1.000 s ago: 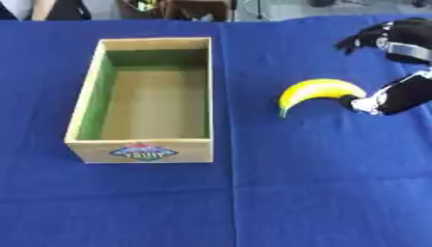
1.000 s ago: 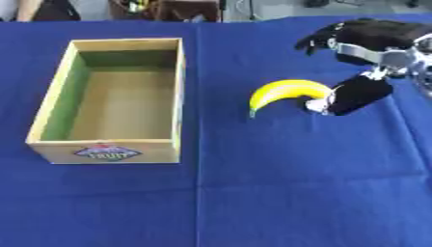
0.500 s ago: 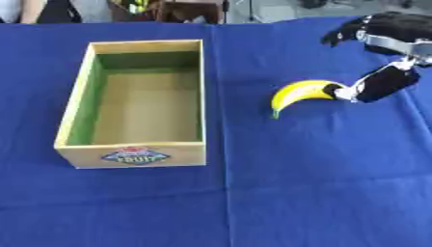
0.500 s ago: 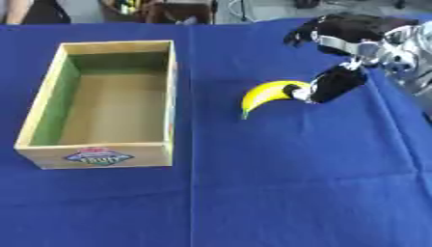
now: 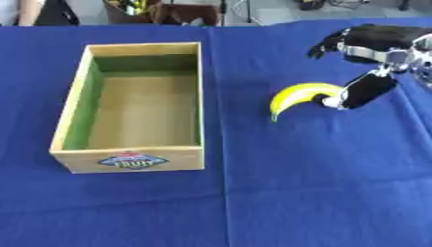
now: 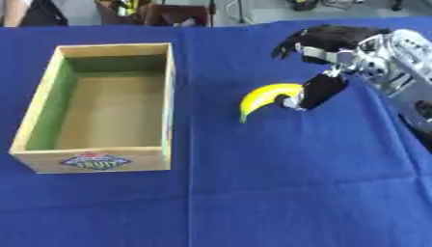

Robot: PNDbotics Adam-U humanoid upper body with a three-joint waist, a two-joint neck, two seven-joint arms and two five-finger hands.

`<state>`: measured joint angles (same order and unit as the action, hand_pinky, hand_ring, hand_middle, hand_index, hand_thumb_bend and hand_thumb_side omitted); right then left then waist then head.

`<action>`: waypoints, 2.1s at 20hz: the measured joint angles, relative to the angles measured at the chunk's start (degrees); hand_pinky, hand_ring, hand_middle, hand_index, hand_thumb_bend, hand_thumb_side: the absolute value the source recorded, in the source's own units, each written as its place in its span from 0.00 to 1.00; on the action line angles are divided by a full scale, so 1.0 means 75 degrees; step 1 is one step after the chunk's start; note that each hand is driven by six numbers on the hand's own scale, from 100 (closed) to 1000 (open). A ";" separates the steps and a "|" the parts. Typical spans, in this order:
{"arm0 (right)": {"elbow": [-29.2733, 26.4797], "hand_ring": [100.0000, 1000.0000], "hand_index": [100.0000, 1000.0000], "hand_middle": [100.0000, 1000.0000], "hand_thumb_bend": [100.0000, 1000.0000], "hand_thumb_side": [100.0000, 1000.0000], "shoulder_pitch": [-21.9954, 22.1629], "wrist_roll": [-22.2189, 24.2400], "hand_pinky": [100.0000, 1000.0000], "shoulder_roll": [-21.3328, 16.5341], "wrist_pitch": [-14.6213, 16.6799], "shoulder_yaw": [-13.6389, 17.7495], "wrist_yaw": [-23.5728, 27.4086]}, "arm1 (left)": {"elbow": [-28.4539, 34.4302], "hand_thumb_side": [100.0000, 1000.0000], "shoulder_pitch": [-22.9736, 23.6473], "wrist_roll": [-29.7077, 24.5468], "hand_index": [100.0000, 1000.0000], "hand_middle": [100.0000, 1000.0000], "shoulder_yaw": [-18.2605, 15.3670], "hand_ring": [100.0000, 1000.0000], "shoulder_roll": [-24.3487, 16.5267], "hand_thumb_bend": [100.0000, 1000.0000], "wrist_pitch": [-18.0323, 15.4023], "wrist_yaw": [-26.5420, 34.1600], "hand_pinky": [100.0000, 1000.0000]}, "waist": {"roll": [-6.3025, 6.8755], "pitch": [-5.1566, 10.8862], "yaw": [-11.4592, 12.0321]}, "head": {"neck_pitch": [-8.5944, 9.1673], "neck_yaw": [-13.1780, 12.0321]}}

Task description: Pick up objects on the table and place them in the box.

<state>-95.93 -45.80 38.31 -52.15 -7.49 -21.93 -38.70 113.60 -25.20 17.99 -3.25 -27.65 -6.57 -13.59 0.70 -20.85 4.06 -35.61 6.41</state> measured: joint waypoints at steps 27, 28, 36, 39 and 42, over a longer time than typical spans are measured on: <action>0.1275 0.88 0.84 0.71 0.21 0.32 -0.0140 -0.0244 0.87 0.0398 0.0361 -0.0190 -0.0612 | 0.0000 1.00 -0.0071 0.0001 1.00 0.89 0.0020 0.78 0.0067 0.00 0.0008 0.0036 0.62 | 0.0021 -0.0189 0.0129 | 0.0054 -0.0073; 0.1301 0.88 0.84 0.71 0.20 0.32 -0.0140 -0.0253 0.87 0.0398 0.0361 -0.0189 -0.0612 | 0.0000 1.00 -0.0073 0.0001 1.00 0.89 0.0020 0.78 0.0068 0.00 0.0008 0.0038 0.62 | 0.0026 -0.0190 0.0132 | 0.0055 -0.0081; 0.1538 0.88 0.83 0.71 0.18 0.32 -0.0139 -0.0416 0.87 0.0405 0.0387 -0.0186 -0.0613 | 0.0000 1.00 -0.0078 0.0001 1.00 0.89 0.0020 0.78 0.0097 0.00 0.0008 0.0056 0.61 | 0.0029 -0.0231 0.0153 | 0.0059 -0.0106; 0.1579 0.87 0.82 0.69 0.12 0.32 -0.0139 -0.0447 0.87 0.0406 0.0389 -0.0183 -0.0614 | 0.0000 1.00 -0.0079 0.0001 1.00 0.89 0.0021 0.78 0.0128 0.00 0.0008 0.0058 0.62 | 0.0029 -0.0236 0.0155 | 0.0059 -0.0107; 0.1686 0.86 0.81 0.68 0.11 0.31 -0.0141 -0.0551 0.86 0.0422 0.0346 -0.0160 -0.0617 | 0.0000 1.00 -0.0102 0.0000 1.00 0.89 0.0021 0.78 0.0131 0.00 0.0007 0.0062 0.62 | 0.0029 -0.0307 0.0185 | 0.0061 -0.0111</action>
<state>-83.29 -46.85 34.18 -48.99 -4.89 -23.13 -43.33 113.60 -25.96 17.98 -3.09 -26.67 -6.52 -13.12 0.92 -23.15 5.45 -35.15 5.58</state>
